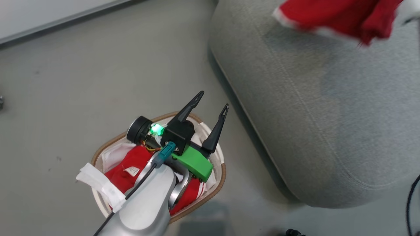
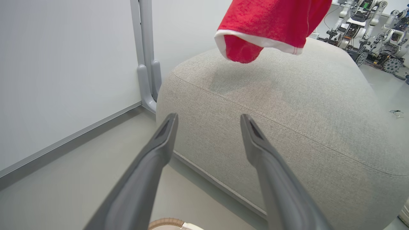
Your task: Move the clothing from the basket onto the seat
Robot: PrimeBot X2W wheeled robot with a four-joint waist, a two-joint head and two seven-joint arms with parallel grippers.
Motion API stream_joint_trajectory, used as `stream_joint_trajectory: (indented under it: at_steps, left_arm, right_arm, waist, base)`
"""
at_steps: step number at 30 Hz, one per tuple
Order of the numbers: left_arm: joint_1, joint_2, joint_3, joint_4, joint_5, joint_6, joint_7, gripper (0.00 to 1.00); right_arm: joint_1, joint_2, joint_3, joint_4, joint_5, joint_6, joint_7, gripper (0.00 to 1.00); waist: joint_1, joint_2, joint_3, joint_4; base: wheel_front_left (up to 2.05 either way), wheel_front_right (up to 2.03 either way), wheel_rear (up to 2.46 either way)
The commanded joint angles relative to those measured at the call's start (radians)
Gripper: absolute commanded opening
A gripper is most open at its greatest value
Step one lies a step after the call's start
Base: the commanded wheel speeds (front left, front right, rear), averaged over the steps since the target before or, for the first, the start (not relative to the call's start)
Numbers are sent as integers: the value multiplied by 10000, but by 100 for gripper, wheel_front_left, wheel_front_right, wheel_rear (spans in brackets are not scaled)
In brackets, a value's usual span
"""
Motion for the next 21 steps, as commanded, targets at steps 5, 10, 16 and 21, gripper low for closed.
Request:
stream_joint_trajectory:
  at_steps: [5,10,16,21]
  left_arm:
    - [-541,-3,-111,-233,63,7,-4,100]
    - [-878,-22,-190,-363,127,56,-5,100]
    - [-1025,-42,-204,-456,74,137,-4,100]
    - [-906,-41,-107,-412,-68,154,-5,100]
  right_arm:
    - [-1363,-1034,-1136,521,-242,-14,2,0]
    - [-1619,-1539,-2340,1523,-407,-14,116,0]
    - [-754,-1134,-2926,2801,-564,-14,-6,0]
    - [-3,-748,-2540,2924,-544,-14,-45,0]
  waist:
    - [-1,-1,1455,1557]
    - [-1,-1,1971,2113]
    - [-1,-1,2269,2266]
    - [-1,-1,2281,2129]
  base:
    - [0,0,0]
    - [0,0,0]
    - [0,0,0]
    - [0,0,0]
